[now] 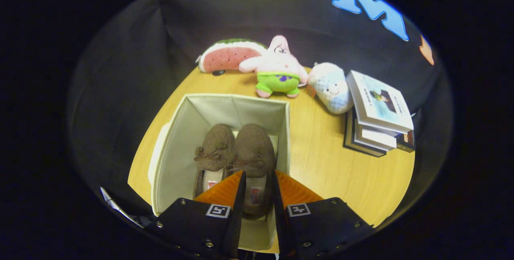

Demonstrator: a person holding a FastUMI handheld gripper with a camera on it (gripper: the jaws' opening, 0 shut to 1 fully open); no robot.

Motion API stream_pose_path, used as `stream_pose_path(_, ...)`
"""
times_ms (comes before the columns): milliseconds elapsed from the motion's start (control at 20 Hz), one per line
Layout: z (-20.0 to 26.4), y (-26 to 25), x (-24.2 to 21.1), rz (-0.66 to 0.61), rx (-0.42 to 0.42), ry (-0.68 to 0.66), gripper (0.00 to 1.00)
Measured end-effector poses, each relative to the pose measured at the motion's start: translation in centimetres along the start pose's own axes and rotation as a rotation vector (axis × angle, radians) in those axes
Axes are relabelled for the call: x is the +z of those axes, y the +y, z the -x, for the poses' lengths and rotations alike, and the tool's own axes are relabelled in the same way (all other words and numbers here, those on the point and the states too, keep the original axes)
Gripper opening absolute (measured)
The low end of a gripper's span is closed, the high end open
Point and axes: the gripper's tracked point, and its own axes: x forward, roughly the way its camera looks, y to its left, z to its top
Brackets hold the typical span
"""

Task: Open the storage box then place both shoes into the box .Put the left shoe in first, then the right shoe, with the right side of both shoes facing outward in a uniform manner.

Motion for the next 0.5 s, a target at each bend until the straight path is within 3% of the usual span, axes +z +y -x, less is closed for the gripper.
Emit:
stream_pose_path(150,5.9,-3.0,4.0,-0.040,0.002,-0.259,0.37)
stream_pose_path(300,12.6,-7.7,7.1,-0.059,-0.066,-0.556,0.37)
stream_pose_path(500,18.2,-12.1,7.1,-0.077,-0.116,-0.767,0.37)
